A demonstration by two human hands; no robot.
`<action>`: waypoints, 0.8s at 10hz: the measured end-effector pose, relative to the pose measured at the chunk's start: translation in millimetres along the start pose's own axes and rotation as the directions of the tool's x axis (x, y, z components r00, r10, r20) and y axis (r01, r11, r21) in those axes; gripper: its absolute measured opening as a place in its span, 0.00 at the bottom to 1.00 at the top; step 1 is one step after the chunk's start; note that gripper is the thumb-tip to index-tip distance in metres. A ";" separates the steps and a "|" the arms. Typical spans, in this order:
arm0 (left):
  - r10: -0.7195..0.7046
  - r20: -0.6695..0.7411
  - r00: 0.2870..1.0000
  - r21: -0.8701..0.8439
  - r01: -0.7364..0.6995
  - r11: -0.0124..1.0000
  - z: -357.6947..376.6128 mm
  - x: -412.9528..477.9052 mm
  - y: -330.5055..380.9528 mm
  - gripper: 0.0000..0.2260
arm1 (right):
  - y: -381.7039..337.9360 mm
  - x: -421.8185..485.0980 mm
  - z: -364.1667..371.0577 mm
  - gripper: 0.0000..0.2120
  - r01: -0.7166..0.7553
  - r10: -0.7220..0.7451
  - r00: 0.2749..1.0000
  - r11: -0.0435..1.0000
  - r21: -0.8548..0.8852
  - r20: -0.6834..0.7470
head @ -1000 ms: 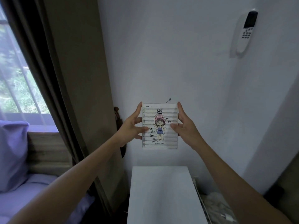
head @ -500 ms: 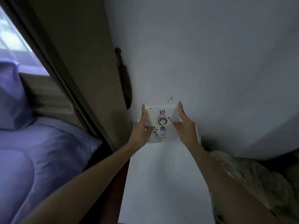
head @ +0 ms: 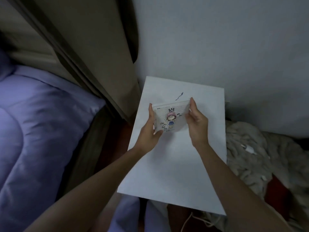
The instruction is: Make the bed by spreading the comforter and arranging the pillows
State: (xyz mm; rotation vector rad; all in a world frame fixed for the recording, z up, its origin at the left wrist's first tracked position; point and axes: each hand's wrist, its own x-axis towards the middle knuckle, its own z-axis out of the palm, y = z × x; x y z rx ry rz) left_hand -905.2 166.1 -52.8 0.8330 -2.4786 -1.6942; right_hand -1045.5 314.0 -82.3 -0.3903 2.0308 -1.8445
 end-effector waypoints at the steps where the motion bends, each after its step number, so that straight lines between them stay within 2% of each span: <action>1: -0.007 0.046 0.999 0.014 0.006 1.000 3.3 -1.9 -9.7 0.49 | 7.5 -6.2 -3.9 0.24 -0.033 0.035 0.998 0.999 0.037 -0.044; 4: 0.017 0.113 0.993 0.045 -0.022 0.999 4.2 -10.5 -16.6 0.52 | 4.0 -23.0 -5.5 0.24 -0.027 0.038 0.996 0.991 0.134 -0.080; 5: 0.028 0.124 0.992 0.041 -0.033 0.999 5.7 -14.6 -17.3 0.52 | 2.3 -30.9 -9.4 0.23 -0.015 0.025 0.996 0.994 0.110 -0.090; 6: 0.042 0.098 0.994 0.082 -0.050 0.995 6.1 -11.7 -15.1 0.52 | 1.2 -32.7 -10.9 0.27 -0.011 0.012 1.000 0.999 0.045 -0.021; 7: 0.044 0.063 0.997 0.137 -0.052 0.989 -1.3 -8.7 -24.3 0.52 | 5.7 -33.0 -13.4 0.27 -0.049 0.049 0.999 0.999 -0.013 -0.021; 8: 0.086 -0.007 0.996 0.286 -0.080 0.955 -19.2 -2.4 -48.3 0.44 | 8.1 -20.2 -17.1 0.22 -0.106 0.040 0.972 0.955 -0.277 -0.233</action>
